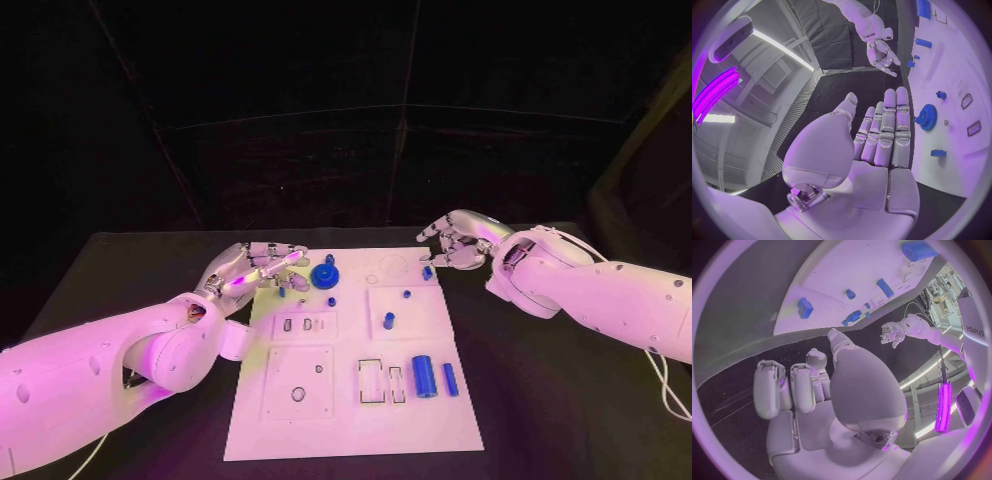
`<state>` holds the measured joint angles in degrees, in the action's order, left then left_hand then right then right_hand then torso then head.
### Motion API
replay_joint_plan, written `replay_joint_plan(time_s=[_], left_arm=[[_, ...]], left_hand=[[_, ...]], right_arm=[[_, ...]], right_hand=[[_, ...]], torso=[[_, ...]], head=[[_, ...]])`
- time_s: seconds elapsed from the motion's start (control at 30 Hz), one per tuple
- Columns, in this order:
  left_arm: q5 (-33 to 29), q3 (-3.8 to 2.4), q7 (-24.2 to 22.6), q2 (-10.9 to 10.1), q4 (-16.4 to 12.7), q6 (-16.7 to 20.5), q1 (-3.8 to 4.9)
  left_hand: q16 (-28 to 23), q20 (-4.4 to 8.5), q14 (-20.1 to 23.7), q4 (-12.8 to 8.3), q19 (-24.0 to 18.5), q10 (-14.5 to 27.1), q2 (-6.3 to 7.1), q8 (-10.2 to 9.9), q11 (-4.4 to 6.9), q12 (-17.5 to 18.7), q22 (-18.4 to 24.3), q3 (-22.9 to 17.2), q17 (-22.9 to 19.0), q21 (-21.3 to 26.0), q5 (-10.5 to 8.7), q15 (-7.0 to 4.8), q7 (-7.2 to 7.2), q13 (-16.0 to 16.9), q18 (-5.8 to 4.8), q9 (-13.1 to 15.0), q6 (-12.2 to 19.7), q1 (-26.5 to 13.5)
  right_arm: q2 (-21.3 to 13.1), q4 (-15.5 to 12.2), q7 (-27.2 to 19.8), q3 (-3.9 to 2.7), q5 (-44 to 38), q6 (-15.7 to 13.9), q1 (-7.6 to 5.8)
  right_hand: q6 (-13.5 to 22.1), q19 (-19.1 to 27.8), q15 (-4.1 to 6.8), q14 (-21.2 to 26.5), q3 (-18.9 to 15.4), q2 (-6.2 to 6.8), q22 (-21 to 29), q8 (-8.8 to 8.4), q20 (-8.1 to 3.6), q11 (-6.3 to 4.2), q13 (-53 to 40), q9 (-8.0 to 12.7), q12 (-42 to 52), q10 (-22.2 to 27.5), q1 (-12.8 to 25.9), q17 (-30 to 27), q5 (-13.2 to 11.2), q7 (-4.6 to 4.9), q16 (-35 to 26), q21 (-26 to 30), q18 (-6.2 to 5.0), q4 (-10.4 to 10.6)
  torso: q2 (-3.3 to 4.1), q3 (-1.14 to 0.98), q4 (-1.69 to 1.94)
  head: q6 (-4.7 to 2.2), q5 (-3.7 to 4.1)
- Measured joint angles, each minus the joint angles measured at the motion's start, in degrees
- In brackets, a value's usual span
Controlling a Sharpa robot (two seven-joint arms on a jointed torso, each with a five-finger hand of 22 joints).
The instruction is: Assemble the parts on the task board
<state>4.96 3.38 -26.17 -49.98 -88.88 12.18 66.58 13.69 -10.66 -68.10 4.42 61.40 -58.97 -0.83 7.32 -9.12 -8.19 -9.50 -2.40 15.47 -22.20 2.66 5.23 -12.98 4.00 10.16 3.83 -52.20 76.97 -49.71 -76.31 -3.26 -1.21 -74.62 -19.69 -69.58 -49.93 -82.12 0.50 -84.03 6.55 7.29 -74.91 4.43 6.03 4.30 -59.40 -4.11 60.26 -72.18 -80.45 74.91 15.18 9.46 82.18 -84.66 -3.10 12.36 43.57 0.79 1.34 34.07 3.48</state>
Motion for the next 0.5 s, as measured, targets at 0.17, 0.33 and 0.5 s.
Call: replay_joint_plan(time_s=[0.17, 0.33, 0.5], left_arm=[[0.00, 0.01, 0.00, 0.06, 0.29, -0.01, -0.01], [0.00, 0.01, 0.01, 0.17, 0.38, -0.01, -0.02], [0.00, 0.01, 0.01, 0.18, 0.49, -0.02, -0.03]], left_hand=[[0.00, 0.00, 0.00, 0.00, 0.00, 0.00, 0.00, 0.00, 0.00, 0.00, 0.00, 0.00, 0.00, 0.00, 0.00, 0.00, 0.00, 0.00, 0.00, 0.00, 0.00, 0.00], [0.00, 0.00, 0.00, 0.00, 0.00, 0.00, 0.00, 0.00, 0.00, 0.00, 0.00, 0.00, -0.01, 0.00, 0.00, 0.00, 0.00, 0.00, 0.00, 0.00, 0.00, 0.00], [0.00, 0.00, 0.00, 0.00, 0.00, 0.00, 0.00, 0.00, 0.00, 0.00, 0.00, 0.00, -0.01, 0.00, 0.00, 0.00, 0.00, 0.00, 0.00, 0.00, 0.00, 0.00]], right_arm=[[0.02, 1.73, -1.76, -0.01, 1.26, 1.27, 0.53], [0.25, 3.09, -2.86, 0.02, 1.92, 2.33, 1.23], [0.28, 3.60, -3.66, 0.03, 2.28, 3.16, 1.58]], right_hand=[[0.00, 0.00, 0.00, 0.00, -0.16, 0.26, 0.00, 0.00, 0.00, 0.00, 0.13, 0.00, -0.22, 0.00, -0.26, 0.00, 0.00, 0.00, 0.00, 0.00, 0.00, -0.16], [0.00, 0.00, 0.00, 0.00, -0.01, 0.30, 0.00, 0.00, 0.00, 0.00, 0.12, 0.01, -0.22, 0.00, -0.30, 0.00, 0.15, 0.00, 0.00, 0.00, 0.00, -0.31], [0.00, 0.00, 0.00, 0.00, -0.01, 0.08, 0.00, 0.00, 0.00, 0.00, 0.12, 0.01, -0.22, 0.00, -0.53, 0.00, 0.24, 0.00, 0.00, 0.00, 0.00, -0.31]], torso=[[0.00, 0.11, 0.09], [0.00, 0.14, 0.09], [0.00, 0.18, 0.09]], head=[[0.13, 0.08], [0.27, -0.08], [0.46, -0.09]])
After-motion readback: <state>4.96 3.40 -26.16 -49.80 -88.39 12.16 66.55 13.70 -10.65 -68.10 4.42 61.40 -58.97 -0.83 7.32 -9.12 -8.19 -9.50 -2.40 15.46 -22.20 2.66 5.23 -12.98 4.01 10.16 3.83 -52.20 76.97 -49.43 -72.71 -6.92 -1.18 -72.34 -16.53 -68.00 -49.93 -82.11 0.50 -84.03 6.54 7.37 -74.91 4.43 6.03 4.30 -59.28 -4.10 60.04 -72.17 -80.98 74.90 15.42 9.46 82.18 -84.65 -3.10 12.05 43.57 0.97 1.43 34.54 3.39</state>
